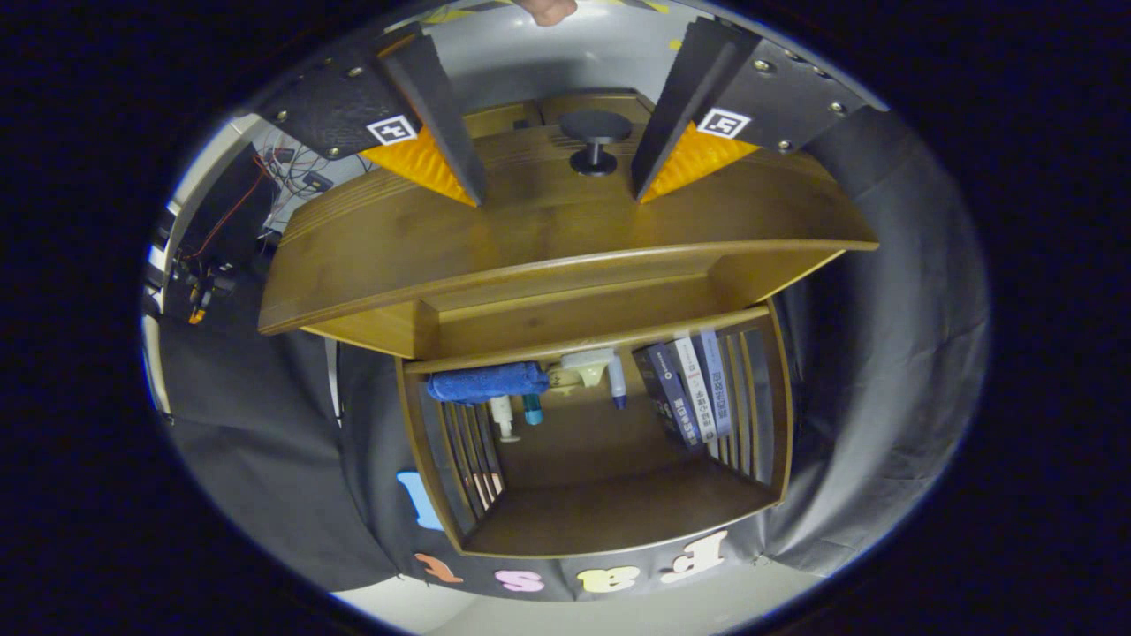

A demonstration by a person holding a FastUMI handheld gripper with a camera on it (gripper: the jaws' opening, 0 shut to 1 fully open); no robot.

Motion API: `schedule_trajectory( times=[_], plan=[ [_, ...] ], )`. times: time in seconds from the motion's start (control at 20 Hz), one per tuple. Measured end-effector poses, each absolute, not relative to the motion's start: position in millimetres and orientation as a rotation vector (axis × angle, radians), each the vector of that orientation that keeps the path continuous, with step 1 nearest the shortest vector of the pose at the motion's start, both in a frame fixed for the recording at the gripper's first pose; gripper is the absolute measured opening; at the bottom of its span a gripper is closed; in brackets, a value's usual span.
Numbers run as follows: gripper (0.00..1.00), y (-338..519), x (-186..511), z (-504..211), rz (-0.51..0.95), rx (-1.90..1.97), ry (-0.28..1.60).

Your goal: Pull open the drawer, take out the items inside it, and place them on the countertop above the cabinet.

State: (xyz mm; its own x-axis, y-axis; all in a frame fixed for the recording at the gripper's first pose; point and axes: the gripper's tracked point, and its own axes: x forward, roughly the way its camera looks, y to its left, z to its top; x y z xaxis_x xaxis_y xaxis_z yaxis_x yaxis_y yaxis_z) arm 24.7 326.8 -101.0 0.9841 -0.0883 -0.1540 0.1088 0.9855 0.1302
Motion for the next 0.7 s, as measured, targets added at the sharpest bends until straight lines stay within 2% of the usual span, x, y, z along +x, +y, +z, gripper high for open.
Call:
schedule_trajectory(
  times=[0.3,0.7],
  plan=[
    [0.99,325.4,29.4,-99.6,-0.094,0.13,0.111],
    [0.99,318.2,68.7,-99.1,-0.097,0.225,0.092]
  ],
)
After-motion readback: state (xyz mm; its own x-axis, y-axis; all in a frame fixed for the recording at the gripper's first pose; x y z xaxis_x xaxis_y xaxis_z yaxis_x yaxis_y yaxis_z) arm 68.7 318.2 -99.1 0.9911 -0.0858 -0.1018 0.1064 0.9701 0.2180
